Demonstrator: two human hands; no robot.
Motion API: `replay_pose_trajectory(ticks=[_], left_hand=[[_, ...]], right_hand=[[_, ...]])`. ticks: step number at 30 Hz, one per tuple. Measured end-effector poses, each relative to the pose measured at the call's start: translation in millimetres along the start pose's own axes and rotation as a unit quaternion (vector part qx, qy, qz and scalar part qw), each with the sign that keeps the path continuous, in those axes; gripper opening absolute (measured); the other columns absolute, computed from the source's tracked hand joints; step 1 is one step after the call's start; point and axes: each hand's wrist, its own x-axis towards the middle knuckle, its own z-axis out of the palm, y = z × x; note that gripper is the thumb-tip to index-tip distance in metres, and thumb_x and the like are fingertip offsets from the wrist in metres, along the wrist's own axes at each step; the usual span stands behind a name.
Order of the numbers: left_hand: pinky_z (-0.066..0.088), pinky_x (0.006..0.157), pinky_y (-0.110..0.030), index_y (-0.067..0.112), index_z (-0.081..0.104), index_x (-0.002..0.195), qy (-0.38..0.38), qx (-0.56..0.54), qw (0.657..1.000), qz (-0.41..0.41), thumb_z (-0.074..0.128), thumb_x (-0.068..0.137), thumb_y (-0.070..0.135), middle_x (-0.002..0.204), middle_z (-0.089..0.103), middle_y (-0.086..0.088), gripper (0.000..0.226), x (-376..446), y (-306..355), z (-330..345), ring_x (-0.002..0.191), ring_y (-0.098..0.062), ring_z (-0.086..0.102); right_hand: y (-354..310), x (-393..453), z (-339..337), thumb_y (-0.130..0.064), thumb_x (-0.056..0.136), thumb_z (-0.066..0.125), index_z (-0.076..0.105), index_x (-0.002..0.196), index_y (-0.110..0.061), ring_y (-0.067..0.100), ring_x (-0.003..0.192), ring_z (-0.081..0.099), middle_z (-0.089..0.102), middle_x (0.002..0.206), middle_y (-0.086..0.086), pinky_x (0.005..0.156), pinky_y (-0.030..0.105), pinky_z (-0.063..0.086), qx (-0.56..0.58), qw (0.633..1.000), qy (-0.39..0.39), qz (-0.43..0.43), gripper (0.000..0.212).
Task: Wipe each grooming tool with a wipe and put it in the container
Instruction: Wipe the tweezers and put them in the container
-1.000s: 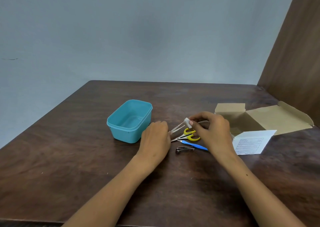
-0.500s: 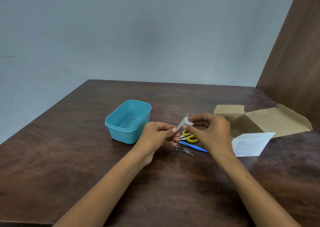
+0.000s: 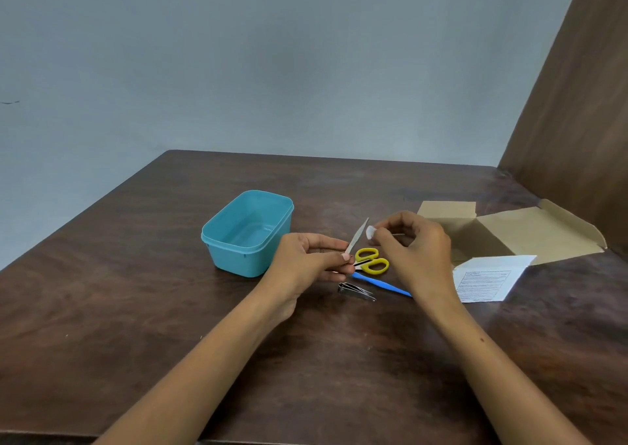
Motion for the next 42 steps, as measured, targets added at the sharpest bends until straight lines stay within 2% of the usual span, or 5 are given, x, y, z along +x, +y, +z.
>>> replay_pose_trajectory(ticks=[6,13,18,23,42], left_hand=[[0.059,0.061,-0.022,0.005,0.070,0.096,0.002,0.015,1.000,0.005,0.066,0.082,0.001,0.080,0.074,-0.012,0.015,-0.4,1.2,0.2,0.066,-0.014,0.071],[0.058,0.061,-0.021,0.004,0.070,0.097,0.005,0.015,1.000,0.007,0.068,0.081,0.001,0.082,0.074,-0.012,0.016,-0.1,1.1,-0.6,0.068,-0.015,0.072],[0.057,0.057,-0.018,0.004,0.070,0.095,-0.007,0.006,1.000,0.009,0.068,0.080,0.000,0.078,0.075,-0.010,0.016,-0.4,0.4,-1.0,0.069,-0.015,0.073],[0.056,0.054,-0.018,-0.002,0.064,0.091,-0.001,-0.011,0.999,0.049,0.069,0.077,-0.006,0.071,0.072,-0.014,0.015,-0.6,-2.1,0.1,0.061,-0.015,0.071],[0.057,0.054,-0.023,0.009,0.043,0.072,0.026,-0.012,0.993,0.118,0.067,0.078,-0.011,0.068,0.071,-0.016,0.031,6.3,-7.0,-2.3,0.061,-0.021,0.071]], right_hand=[[2.1,0.9,0.1,-0.006,0.077,0.068,0.062,0.067,-0.019,0.009,0.067,0.065,0.066,0.069,-0.005,0.066,0.030,0.056,0.022,1.000,-0.010,0.008,0.017],[4.0,2.1,-3.1,-0.008,0.076,0.075,0.069,0.078,-0.023,0.002,0.072,0.067,0.068,0.075,-0.010,0.068,0.015,0.055,0.028,0.999,-0.005,-0.025,0.017],[4.3,1.2,-1.7,-0.017,0.079,0.074,0.070,0.093,-0.014,0.008,0.069,0.065,0.070,0.080,-0.004,0.065,0.022,0.053,-0.093,0.980,0.068,-0.160,0.015],[13.0,3.0,8.4,-0.004,0.076,0.069,0.075,0.082,-0.012,0.017,0.067,0.067,0.072,0.079,0.002,0.058,0.035,0.055,-0.147,0.946,-0.018,-0.289,0.012],[13.8,0.7,11.3,0.002,0.075,0.068,0.076,0.088,-0.010,0.017,0.069,0.064,0.068,0.082,0.006,0.060,0.019,0.047,-0.164,0.945,-0.042,-0.280,0.020]])
